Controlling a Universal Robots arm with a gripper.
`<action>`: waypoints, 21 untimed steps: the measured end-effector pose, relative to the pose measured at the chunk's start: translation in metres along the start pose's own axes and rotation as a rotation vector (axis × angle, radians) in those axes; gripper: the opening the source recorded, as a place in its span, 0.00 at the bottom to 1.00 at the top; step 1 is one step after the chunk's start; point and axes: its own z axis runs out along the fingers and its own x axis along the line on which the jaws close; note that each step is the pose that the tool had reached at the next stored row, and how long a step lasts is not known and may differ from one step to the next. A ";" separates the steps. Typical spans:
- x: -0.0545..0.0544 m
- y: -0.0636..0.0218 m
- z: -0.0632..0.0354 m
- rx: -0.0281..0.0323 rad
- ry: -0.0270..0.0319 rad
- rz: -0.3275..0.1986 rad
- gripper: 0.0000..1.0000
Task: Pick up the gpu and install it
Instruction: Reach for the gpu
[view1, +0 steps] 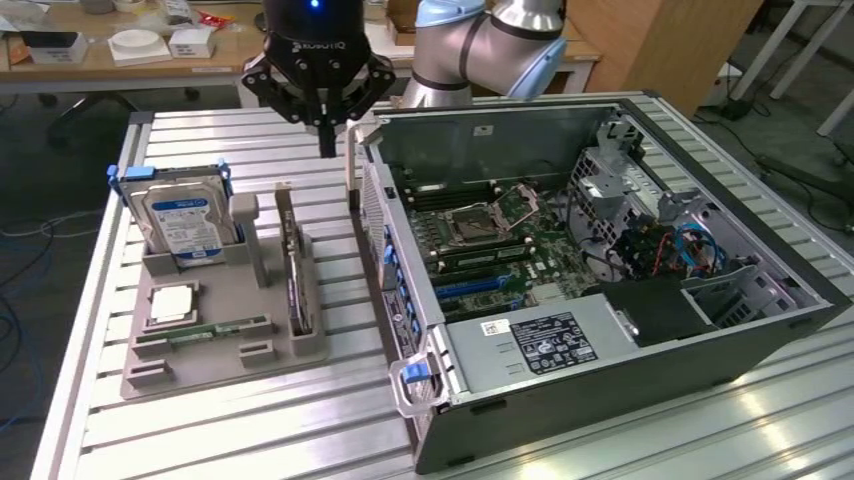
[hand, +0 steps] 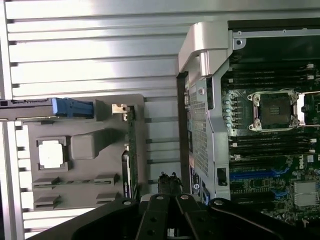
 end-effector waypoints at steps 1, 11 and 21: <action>0.002 -0.0001 0.0000 -0.0001 -0.0001 0.000 0.10; 0.015 -0.0012 -0.0002 0.0000 0.0000 0.000 0.10; 0.031 -0.0024 -0.0003 0.0000 0.0001 0.000 0.10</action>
